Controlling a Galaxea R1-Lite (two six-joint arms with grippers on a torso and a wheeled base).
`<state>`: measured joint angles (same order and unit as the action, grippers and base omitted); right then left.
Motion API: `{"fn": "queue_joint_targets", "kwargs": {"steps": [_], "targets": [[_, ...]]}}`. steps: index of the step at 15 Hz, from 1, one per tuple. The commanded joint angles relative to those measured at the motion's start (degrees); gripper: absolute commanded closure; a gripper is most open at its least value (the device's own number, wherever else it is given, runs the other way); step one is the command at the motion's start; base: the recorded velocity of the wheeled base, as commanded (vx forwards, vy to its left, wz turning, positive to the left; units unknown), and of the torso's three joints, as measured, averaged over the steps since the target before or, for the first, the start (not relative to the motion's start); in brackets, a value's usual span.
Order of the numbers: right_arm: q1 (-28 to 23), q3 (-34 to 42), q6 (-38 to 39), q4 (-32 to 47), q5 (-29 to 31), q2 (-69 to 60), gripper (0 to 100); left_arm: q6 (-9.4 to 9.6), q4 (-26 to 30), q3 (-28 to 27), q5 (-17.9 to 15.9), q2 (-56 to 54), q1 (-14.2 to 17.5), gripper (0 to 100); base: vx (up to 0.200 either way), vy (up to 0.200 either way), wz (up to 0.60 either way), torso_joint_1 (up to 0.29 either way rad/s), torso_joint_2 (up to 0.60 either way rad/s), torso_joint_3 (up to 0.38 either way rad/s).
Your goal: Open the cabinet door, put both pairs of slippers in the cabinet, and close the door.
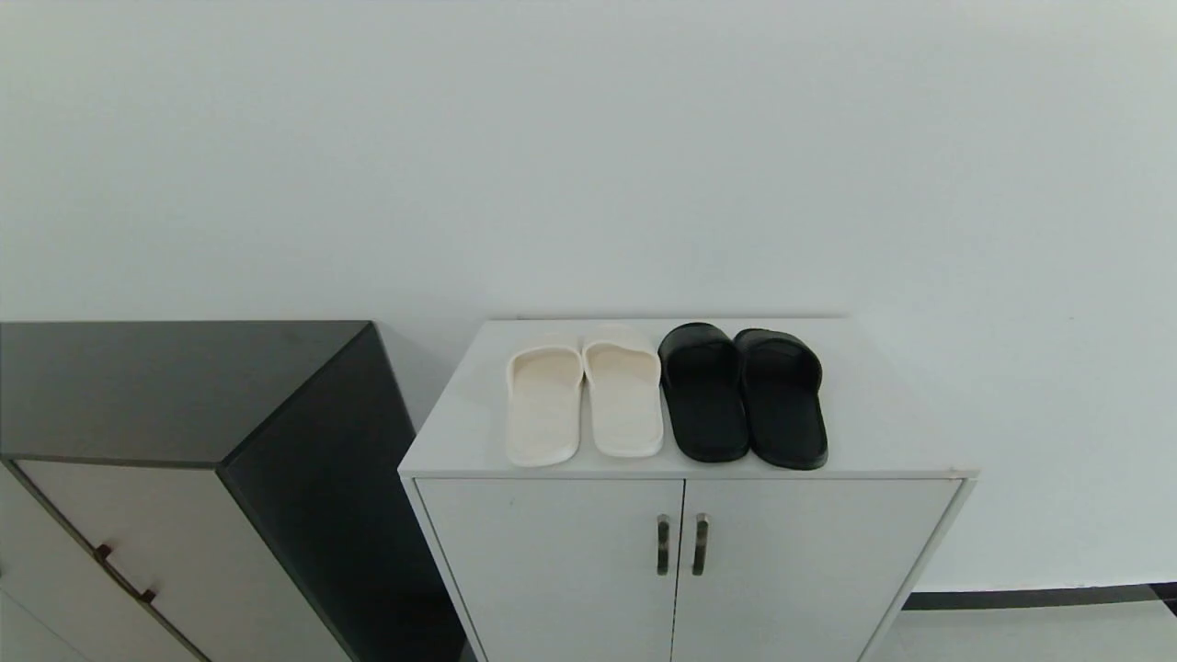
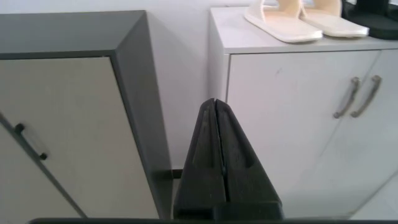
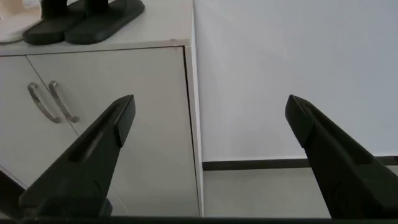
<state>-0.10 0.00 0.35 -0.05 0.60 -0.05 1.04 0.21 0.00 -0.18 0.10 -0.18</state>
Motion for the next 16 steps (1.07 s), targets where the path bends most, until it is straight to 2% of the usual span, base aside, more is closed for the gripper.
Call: {"fn": "queue_joint_targets", "kwargs": {"steps": [1, 2, 3, 4, 5, 6, 7, 9, 10, 11, 12, 14, 16], "targets": [[0.0, 0.0, 0.3, -0.3, 0.0, 0.0, 0, 0.02, 0.0, 0.0, 0.4, 0.0, 0.0, 100, 0.0, 0.0, 0.0, 0.0, 0.0, 0.0], [0.7, -9.8, 8.6, -4.5, -2.4, 2.2, 0, -0.07, 0.0, 0.0, 0.6, 0.0, 0.1, 100, 0.0, 0.0, 0.0, 0.0, 0.0, 0.0], [1.6, -18.8, 14.3, -0.8, -5.0, 7.7, 0, -0.07, 0.0, 0.0, 0.6, 0.0, 0.0, 100, 0.0, 0.0, 0.0, 0.0, 0.0, 0.0], [2.0, -24.3, 12.9, 7.9, -9.0, 13.7, 0, -0.25, 0.0, 0.0, 0.6, 0.0, 0.0, 100, 0.0, 0.0, 0.0, 0.0, 0.0, 0.0], [2.5, -26.2, 11.1, 11.3, -12.6, 17.3, 0, -0.42, 0.0, 0.0, 0.5, 0.0, 0.0, 100, 0.0, 0.0, 0.0, 0.0, 0.0, 0.0], [2.5, -28.2, 7.5, 10.9, -17.3, 27.2, 0, -0.16, 0.0, 0.0, 0.4, 0.0, 0.0, 100, 0.0, 0.0, 0.0, 0.0, 0.0, 0.0], [3.2, -29.0, 6.8, 7.3, -17.6, 34.4, 0, -0.07, 0.0, 0.0, 0.4, 0.0, 0.0, 100, 0.0, 0.0, 0.0, 0.0, 0.0, 0.0], [10.3, -29.3, 7.5, -5.8, -16.4, 48.5, 0, 0.02, 0.1, 0.0, 0.4, 0.0, 0.0, 100, 0.0, 0.0, 0.0, 0.0, 0.0, 0.0], [14.5, -30.0, 7.7, -9.6, -12.1, 53.3, 0, 0.28, 0.1, 0.0, 0.4, 0.0, 0.0, 100, 0.0, 0.0, 0.0, 0.0, 0.0, 0.0], [21.2, -31.7, 8.3, -10.8, -4.8, 57.6, 0, 0.46, 0.1, 0.0, 0.4, 0.0, 0.0, 100, 0.0, 0.0, 0.0, 0.0, 0.0, 0.0], [28.1, -34.2, 10.7, -10.8, 1.4, 60.6, 0, 0.46, 0.0, 0.0, 0.4, 0.0, 0.0, 100, 0.0, 0.0, 0.0, 0.0, 0.0, 0.0], [38.2, -40.5, 14.9, -10.6, 11.2, 66.6, 0, 0.55, 0.1, 0.0, 0.4, 0.0, 0.0, 100, 0.0, 0.0, 0.0, 0.0, 0.0, 0.0], [41.5, -45.1, 15.6, -10.7, 17.1, 73.6, 0, 0.46, 0.1, 0.0, 0.4, 0.0, 0.0, 100, 0.0, 0.0, 0.0, 0.0, 0.0, 0.0]]}}
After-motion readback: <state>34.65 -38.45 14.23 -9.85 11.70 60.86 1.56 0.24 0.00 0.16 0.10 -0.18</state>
